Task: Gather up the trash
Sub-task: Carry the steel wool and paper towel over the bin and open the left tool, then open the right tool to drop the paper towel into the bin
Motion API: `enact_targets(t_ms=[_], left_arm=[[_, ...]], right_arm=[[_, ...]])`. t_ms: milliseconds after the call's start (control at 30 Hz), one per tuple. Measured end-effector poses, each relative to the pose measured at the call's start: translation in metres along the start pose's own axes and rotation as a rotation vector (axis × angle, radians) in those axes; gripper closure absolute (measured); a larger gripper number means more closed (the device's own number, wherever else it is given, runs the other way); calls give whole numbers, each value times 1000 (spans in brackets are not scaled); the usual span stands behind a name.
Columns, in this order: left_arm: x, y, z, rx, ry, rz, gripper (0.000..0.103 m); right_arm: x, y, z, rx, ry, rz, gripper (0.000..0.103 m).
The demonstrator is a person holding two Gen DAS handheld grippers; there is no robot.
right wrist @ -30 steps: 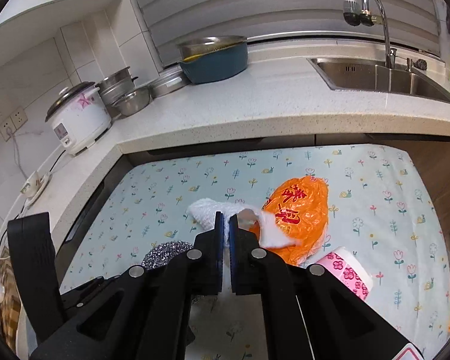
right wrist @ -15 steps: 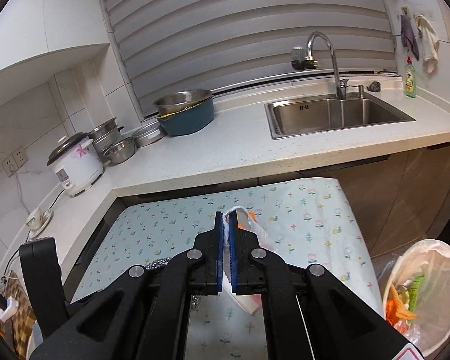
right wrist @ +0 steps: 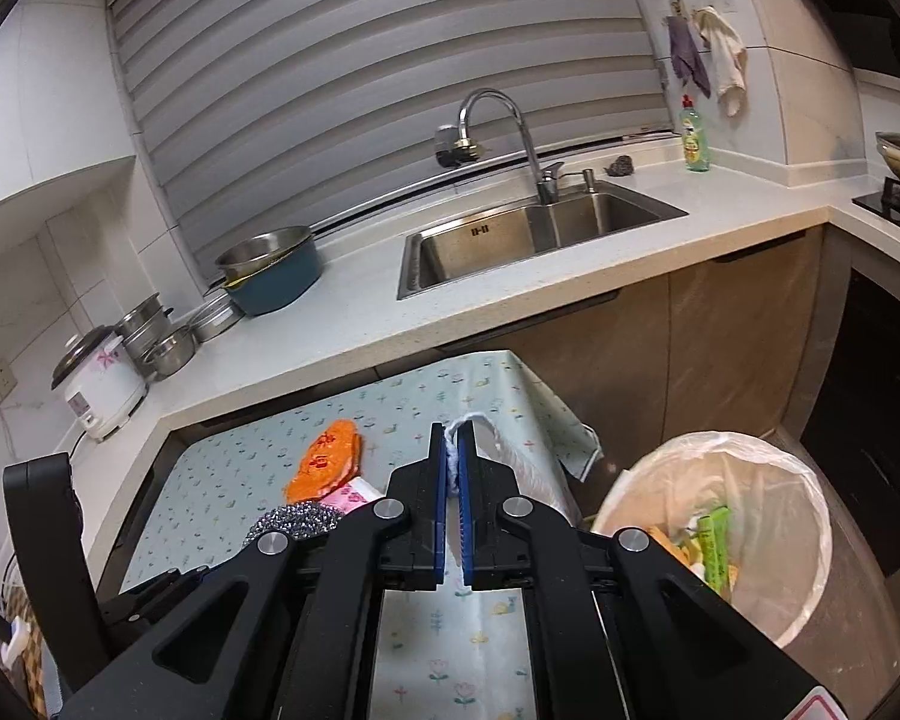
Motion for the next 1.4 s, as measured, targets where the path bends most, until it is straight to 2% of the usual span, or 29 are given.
enact_targets(t_ms=[333,733,1067,1167,1233,1400], left_arm=[[-5,19,84,65,106,-27,41],[-4,54,155,116,203,-82,41],[-5,94,182,132,264,-133,37],[-6,100,183,132,264,-131,36],[-7,100,182,133,262,-124,32],[-9,103,177,122,252,-122,32]], right_arm=[[-6,-35,86,85,93,40,99],[-12,-52,150,141,150,56,99],[-12,-41,177,168,185,46,99],[-13,-37,181,171,188,41,99],[-14,-33,182,172,187,37,99],[-14,-25,181,168,185,27,99]])
Point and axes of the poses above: each gripper's, at about its wrist camera, not at the fingertips, and y roughly the way its jaws point, z to its right, x to its underside, the point moved 2 cm from there along y, roughly the way its jaws point, and after that the axes turned 10 degrees about y, right-handed, at the moved point
